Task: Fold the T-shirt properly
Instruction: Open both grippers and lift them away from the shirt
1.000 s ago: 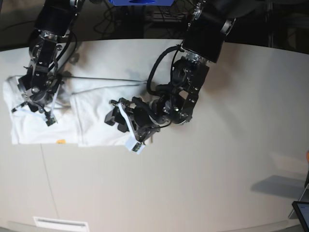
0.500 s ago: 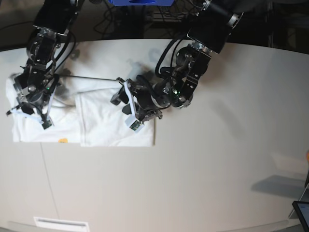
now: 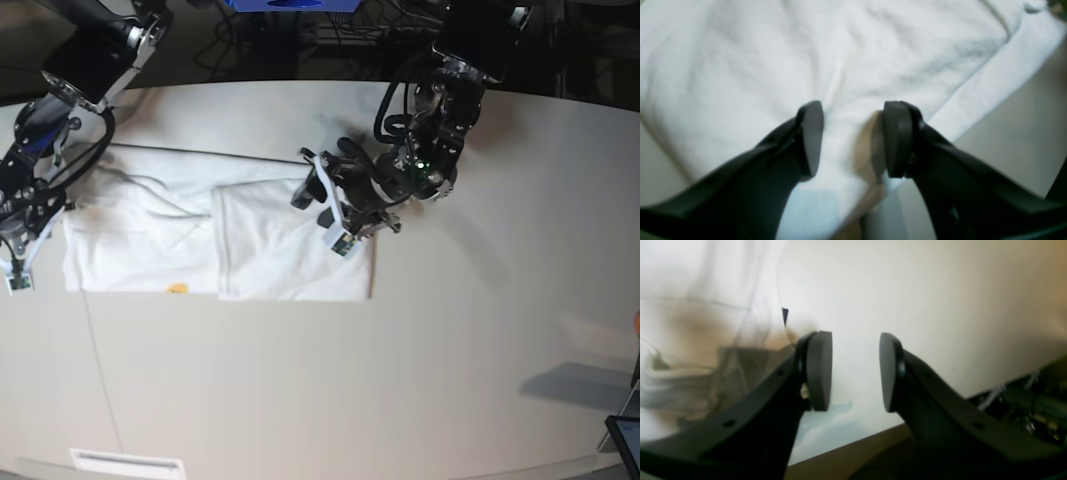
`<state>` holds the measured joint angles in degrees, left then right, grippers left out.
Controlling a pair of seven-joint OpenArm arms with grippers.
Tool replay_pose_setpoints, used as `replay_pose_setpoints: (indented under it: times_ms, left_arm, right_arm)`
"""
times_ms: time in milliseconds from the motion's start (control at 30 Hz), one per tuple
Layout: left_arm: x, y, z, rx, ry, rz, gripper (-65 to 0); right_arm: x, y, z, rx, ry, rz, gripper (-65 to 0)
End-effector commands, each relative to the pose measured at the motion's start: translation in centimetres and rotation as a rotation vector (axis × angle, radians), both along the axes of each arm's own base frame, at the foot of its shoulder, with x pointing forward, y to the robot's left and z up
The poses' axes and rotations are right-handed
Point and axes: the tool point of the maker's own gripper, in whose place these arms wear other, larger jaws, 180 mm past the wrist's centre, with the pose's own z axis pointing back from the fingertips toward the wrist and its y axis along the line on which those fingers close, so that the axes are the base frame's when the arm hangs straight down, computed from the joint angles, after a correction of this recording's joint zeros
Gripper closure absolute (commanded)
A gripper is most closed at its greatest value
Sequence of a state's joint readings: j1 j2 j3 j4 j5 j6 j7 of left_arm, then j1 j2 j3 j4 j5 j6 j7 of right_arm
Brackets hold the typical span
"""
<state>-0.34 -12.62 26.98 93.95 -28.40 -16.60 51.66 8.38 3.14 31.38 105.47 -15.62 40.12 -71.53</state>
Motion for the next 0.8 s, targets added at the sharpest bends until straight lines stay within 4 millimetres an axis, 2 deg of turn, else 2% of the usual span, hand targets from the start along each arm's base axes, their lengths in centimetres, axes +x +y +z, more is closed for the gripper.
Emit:
replay_pose_setpoints:
  times_ms: [0, 100, 133, 233, 300, 433, 567, 767]
  left_arm:
    - [0.9, 1.3, 1.0, 0.031, -0.035, 0.025, -29.4]
    - [2.0, 2.1, 3.5, 0.013, -0.107, 0.059, -29.4]
    - [2.3, 2.4, 4.1, 0.01, -0.124, 0.069, -29.4]
    - [3.1, 3.1, 5.0, 0.005, -0.149, 0.092, -29.4]
    - [3.3, 3.4, 5.1, 0.004, -0.153, 0.103, -29.4]
    - [3.5, 3.4, 5.6, 0.006, -0.169, 0.102, -29.4]
    - [4.4, 7.3, 6.3, 0.051, -0.197, 0.175, -29.4]
    - [4.8, 16.6, 6.8, 0.164, -0.141, 0.384, -29.2]
  right_arm:
    - [1.0, -0.3, 1.5, 0.0, -0.053, 0.007, -23.1]
    - [1.2, 0.4, 1.4, 0.09, -0.061, 0.038, -23.5]
    - [1.5, 1.0, 1.4, 0.126, -0.081, 0.062, -25.7]
    - [1.3, 1.7, 0.4, 0.238, -0.116, 0.065, -40.8]
    - [1.1, 1.9, -1.1, 0.319, -0.109, 0.048, -49.2]
    - [0.6, 2.6, -4.6, 0.519, -0.09, 0.017, -49.9]
    - [0.5, 3.3, -5.9, 0.657, -0.096, 0.036, -49.8]
    - [1.5, 3.7, -4.4, 0.774, -0.187, 0.081, -49.8]
